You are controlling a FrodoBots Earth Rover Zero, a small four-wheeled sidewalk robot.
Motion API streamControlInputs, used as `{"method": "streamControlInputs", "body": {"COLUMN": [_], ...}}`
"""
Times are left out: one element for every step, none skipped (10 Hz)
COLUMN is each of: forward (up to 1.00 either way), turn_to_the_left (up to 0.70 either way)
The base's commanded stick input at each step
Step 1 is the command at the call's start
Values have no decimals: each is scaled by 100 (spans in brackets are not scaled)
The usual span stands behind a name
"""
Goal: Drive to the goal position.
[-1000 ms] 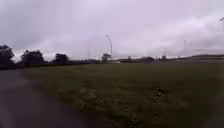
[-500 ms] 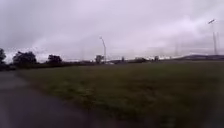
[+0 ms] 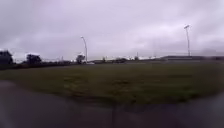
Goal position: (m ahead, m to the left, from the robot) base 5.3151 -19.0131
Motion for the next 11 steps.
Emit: {"method": "streamControlInputs", "body": {"forward": [-100,-100,-100,0,0,0,0,1,4,50,77], "turn_to_the_left": [40,40,40,4,1,0,0,0,0,-7,-25]}}
